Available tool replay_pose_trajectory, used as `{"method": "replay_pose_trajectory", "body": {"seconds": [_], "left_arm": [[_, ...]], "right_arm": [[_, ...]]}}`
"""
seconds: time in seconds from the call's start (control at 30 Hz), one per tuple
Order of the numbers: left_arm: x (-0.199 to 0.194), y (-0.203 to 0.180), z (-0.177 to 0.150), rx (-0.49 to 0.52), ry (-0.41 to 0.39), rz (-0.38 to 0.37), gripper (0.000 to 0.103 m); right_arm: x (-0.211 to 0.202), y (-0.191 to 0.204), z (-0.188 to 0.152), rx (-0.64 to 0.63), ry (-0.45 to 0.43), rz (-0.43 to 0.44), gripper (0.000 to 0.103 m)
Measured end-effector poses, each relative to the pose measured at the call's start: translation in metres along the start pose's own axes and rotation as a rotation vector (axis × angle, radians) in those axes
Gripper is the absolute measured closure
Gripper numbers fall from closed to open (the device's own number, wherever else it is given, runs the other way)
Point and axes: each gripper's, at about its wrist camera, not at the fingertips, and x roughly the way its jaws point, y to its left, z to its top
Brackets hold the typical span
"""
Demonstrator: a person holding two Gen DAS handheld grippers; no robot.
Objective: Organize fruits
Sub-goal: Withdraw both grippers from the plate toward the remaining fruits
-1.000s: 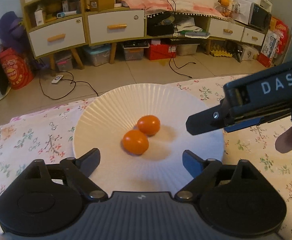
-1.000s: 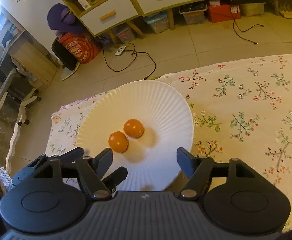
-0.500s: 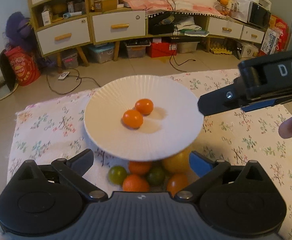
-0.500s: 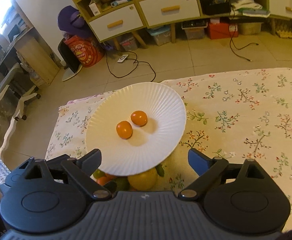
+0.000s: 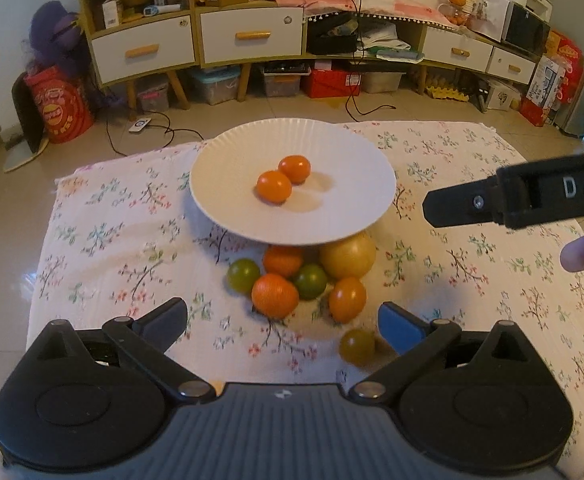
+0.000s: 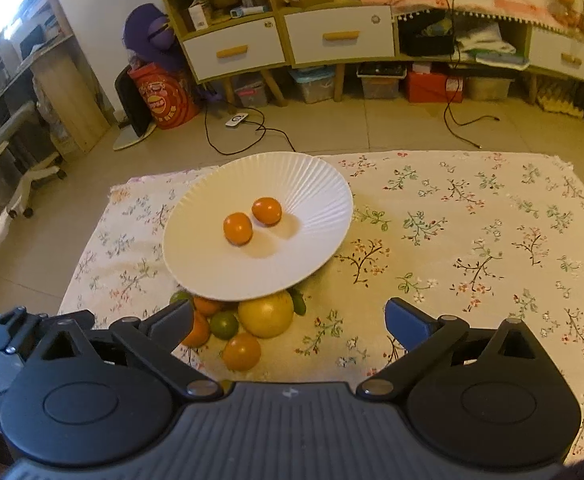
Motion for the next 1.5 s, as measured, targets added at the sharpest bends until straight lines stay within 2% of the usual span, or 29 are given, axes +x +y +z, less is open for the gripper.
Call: {"method": "replay_pose_trajectory", "body": {"seconds": [0.27,0.4,0.73,0.97,1.13,1.5], "left_arm": [[-0.011,0.014,-0.024,-0.040,-0.012,-0.002,0.019],[-0.015,0.018,-0.035,-0.024,-0.023,0.027,0.019],[-0.016,0.029,-0.056,-0.033,-0.028,0.038,0.019],[-0.013,0.039,-0.070,-0.078,-0.045,0.043,0.019],[-0.008,0.039,-0.083,-0.069,-0.055,0.029,0.020],[-0.019,0.029,-0.102,-0.045,-0.115,-0.007,0.020]], "right_arm": [[-0.005,0.008,-0.023,-0.080,-0.014,0.016,0.000],[-0.003,0.012,-0.036,-0.121,-0.003,0.029,0.000],[-0.013,0.012,-0.050,-0.155,-0.062,0.072,0.000],[-0.009,0.010,-0.061,-0.223,-0.105,0.053,0.000],[-0.003,0.011,-0.069,-0.283,-0.132,0.039,0.000],[0.014,0.013,-0.089,-0.384,-0.074,0.088,0.001]]}}
